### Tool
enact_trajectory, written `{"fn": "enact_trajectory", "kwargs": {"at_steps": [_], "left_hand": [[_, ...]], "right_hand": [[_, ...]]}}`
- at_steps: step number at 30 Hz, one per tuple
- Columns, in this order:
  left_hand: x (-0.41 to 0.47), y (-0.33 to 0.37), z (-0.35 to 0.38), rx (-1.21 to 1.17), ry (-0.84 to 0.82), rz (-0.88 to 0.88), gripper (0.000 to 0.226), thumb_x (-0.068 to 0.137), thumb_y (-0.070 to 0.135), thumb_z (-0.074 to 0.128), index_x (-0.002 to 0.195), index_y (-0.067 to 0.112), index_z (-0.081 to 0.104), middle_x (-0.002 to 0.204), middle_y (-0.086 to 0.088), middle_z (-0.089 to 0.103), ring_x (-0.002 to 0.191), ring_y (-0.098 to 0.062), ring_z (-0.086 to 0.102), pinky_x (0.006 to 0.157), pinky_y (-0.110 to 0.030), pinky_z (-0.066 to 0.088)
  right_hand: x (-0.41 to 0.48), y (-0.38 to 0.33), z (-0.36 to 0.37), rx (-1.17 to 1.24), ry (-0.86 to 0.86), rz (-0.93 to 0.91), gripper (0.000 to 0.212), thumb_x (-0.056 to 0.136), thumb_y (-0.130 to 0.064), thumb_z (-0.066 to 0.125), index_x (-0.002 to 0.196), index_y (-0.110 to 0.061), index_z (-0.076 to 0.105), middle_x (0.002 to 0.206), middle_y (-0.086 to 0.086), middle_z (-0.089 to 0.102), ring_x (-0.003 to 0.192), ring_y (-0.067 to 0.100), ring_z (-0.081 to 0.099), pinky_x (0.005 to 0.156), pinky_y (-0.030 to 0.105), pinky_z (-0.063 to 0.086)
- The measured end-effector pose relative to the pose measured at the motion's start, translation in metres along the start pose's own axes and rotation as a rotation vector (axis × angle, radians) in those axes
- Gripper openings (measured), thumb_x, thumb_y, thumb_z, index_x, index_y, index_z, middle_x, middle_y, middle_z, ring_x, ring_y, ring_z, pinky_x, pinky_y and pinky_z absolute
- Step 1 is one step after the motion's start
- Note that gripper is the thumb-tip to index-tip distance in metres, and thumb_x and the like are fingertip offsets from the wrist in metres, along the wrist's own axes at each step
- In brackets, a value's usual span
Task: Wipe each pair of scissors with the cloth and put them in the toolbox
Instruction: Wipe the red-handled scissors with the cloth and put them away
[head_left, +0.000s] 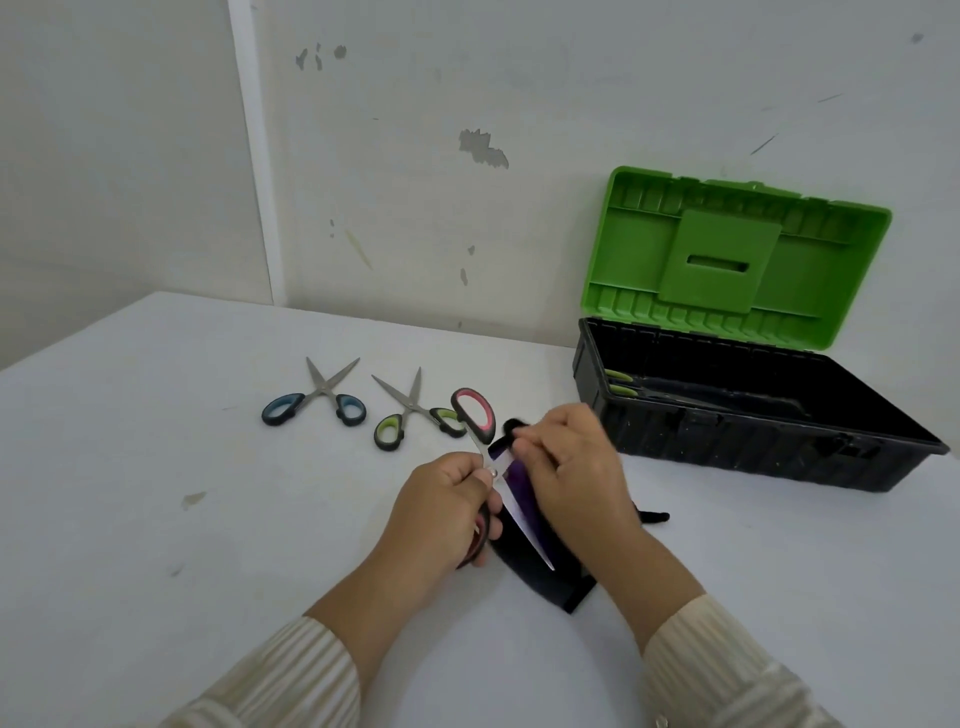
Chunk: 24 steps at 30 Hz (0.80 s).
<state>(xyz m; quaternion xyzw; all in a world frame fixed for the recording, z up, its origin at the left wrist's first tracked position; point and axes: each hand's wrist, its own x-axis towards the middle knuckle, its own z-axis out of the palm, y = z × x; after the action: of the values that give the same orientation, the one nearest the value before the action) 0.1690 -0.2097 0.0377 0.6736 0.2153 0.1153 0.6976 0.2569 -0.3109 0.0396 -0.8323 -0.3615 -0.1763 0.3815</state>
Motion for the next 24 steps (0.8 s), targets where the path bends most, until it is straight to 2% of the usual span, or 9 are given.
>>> {"fn": "enact_trajectory", "kwargs": {"at_steps": [2,5,7,10,13,16,19,22,24], "left_hand": [[0.001,-0.001,0.000,-0.001,0.005,0.000,0.026,0.097,0.011,0.046,0.075,0.015,0.060,0.060,-0.005,0.058,0.040,-0.011,0.052,0.038,-0.023,0.041],[0.003,-0.003,-0.002,0.052,0.019,0.021,0.033,0.097,0.012,0.046,0.065,0.010,0.056,0.054,-0.007,0.058,0.042,-0.019,0.049,0.042,-0.025,0.040],[0.002,-0.002,-0.002,0.043,0.019,0.027,0.028,0.097,0.012,0.045,0.074,0.006,0.060,0.055,-0.008,0.058,0.040,-0.019,0.047,0.039,-0.023,0.040],[0.003,-0.003,0.001,0.013,-0.001,0.026,0.020,0.098,0.011,0.045,0.088,0.009,0.063,0.060,-0.004,0.059,0.042,-0.013,0.051,0.038,-0.023,0.040],[0.005,-0.006,-0.002,0.046,-0.008,0.044,0.027,0.097,0.012,0.045,0.074,0.009,0.060,0.055,-0.005,0.059,0.044,-0.022,0.047,0.042,-0.025,0.039],[0.005,-0.004,-0.005,0.066,-0.025,0.046,0.025,0.097,0.013,0.046,0.078,0.010,0.061,0.056,-0.006,0.059,0.043,-0.019,0.047,0.040,-0.024,0.040],[0.006,-0.002,-0.005,0.080,-0.019,0.044,0.027,0.098,0.013,0.045,0.075,0.015,0.059,0.056,-0.007,0.058,0.036,-0.013,0.046,0.037,-0.020,0.038],[0.010,-0.004,-0.006,0.097,-0.003,0.057,0.030,0.097,0.014,0.045,0.072,0.004,0.058,0.052,-0.008,0.059,0.047,-0.026,0.047,0.044,-0.026,0.038],[0.011,-0.006,-0.006,0.078,-0.004,0.061,0.027,0.097,0.012,0.045,0.080,-0.004,0.058,0.055,-0.009,0.059,0.055,-0.031,0.048,0.048,-0.030,0.038]], "right_hand": [[0.001,0.001,-0.002,-0.001,0.023,0.018,0.013,0.086,-0.008,0.059,0.092,-0.001,0.069,0.084,-0.004,0.046,0.072,0.003,0.051,0.067,-0.002,0.034],[-0.010,-0.009,0.004,0.064,-0.098,-0.047,0.013,0.086,-0.009,0.058,0.090,0.001,0.066,0.080,-0.011,0.046,0.071,-0.003,0.050,0.062,0.002,0.037],[-0.005,0.000,0.005,0.040,-0.010,-0.027,0.013,0.085,-0.010,0.060,0.090,-0.002,0.069,0.086,-0.006,0.047,0.073,0.003,0.048,0.067,0.001,0.036],[0.002,0.008,-0.001,0.001,0.089,0.034,0.015,0.085,-0.011,0.061,0.094,-0.003,0.070,0.089,-0.005,0.046,0.073,-0.001,0.048,0.070,-0.003,0.034],[-0.007,0.003,0.004,0.040,-0.004,-0.025,0.013,0.085,-0.010,0.061,0.090,-0.002,0.069,0.089,-0.005,0.047,0.075,-0.006,0.048,0.069,-0.002,0.034],[0.008,0.019,-0.005,0.007,0.138,0.137,0.013,0.085,-0.013,0.061,0.091,-0.006,0.071,0.092,-0.003,0.048,0.078,0.002,0.049,0.070,0.001,0.029],[0.011,0.029,-0.021,0.013,0.252,0.250,0.011,0.084,-0.016,0.062,0.088,-0.012,0.072,0.092,-0.001,0.051,0.086,0.013,0.053,0.070,-0.005,0.028],[-0.004,0.009,-0.010,0.000,0.105,0.023,0.010,0.082,-0.017,0.065,0.085,-0.012,0.073,0.088,-0.003,0.051,0.079,0.000,0.046,0.074,-0.005,0.030],[-0.011,0.002,0.004,-0.005,-0.045,-0.123,0.013,0.081,-0.018,0.062,0.083,-0.009,0.072,0.086,0.001,0.053,0.079,0.003,0.046,0.072,-0.004,0.032]]}}
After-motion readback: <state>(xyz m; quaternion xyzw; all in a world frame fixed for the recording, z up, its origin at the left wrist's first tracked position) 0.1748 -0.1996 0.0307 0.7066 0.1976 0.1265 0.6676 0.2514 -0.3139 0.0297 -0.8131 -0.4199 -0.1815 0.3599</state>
